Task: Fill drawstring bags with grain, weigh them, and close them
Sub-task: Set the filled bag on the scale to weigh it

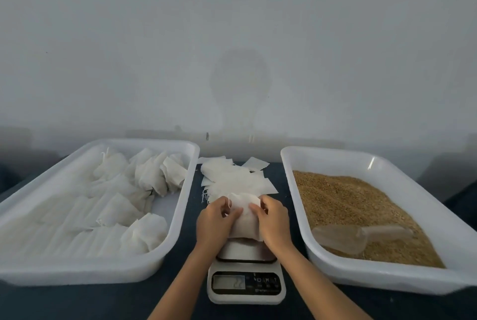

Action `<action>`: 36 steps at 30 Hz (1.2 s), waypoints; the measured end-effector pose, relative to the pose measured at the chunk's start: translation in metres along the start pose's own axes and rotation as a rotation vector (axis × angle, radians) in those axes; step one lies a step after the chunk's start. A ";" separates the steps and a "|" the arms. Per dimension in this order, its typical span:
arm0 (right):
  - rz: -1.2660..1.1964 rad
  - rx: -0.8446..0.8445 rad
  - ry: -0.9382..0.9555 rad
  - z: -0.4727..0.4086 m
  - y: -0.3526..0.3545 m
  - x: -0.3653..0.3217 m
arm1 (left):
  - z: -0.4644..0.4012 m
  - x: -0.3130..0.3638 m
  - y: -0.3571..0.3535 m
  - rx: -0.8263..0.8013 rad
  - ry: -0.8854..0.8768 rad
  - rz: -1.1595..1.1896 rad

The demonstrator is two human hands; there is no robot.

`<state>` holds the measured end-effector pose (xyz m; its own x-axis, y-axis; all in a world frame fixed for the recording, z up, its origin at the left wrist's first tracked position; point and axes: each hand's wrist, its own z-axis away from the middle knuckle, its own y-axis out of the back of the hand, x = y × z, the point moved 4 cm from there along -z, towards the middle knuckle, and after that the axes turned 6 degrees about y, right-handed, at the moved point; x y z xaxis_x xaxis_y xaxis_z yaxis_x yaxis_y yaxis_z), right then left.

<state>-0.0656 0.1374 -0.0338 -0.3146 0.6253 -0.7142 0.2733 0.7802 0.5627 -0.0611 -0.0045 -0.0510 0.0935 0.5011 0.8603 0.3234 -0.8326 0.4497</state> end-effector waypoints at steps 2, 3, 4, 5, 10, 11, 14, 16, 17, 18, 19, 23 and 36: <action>-0.012 -0.003 0.021 -0.001 -0.002 0.003 | -0.002 -0.002 -0.003 0.001 -0.008 -0.029; -0.026 -0.010 0.033 -0.001 -0.003 0.004 | -0.003 -0.002 -0.004 -0.005 -0.014 -0.049; -0.051 -0.025 0.044 -0.001 -0.004 0.006 | -0.003 -0.004 -0.005 -0.010 -0.024 -0.066; -0.085 -0.043 0.044 -0.001 -0.005 0.008 | -0.004 -0.005 -0.004 -0.010 -0.038 -0.072; -0.279 -0.087 0.008 0.003 0.004 0.023 | -0.005 -0.018 0.013 0.046 -0.006 0.087; -0.314 -0.073 0.000 0.004 0.007 0.026 | -0.007 -0.021 0.016 0.058 0.015 0.130; -0.432 -0.013 -0.042 0.011 0.012 0.038 | -0.010 -0.030 0.021 0.088 0.073 0.270; -0.478 -0.010 -0.063 0.014 0.013 0.041 | -0.010 -0.035 0.021 0.099 0.102 0.313; -0.500 -0.011 -0.068 0.015 0.013 0.042 | -0.010 -0.036 0.022 0.106 0.110 0.333; -0.519 -0.009 -0.073 0.015 0.013 0.042 | -0.011 -0.038 0.022 0.115 0.115 0.354; -0.532 -0.004 -0.078 0.016 0.013 0.042 | -0.011 -0.040 0.023 0.124 0.119 0.370; -0.568 0.006 -0.109 0.017 0.008 0.045 | -0.011 -0.044 0.024 0.146 0.131 0.402; -0.581 0.001 -0.120 0.020 0.008 0.047 | -0.010 -0.044 0.022 0.132 0.119 0.399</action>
<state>-0.0601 0.1723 -0.0710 -0.3082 0.0893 -0.9471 0.0878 0.9940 0.0651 -0.0672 -0.0470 -0.0764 0.1289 0.1092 0.9856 0.4022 -0.9142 0.0487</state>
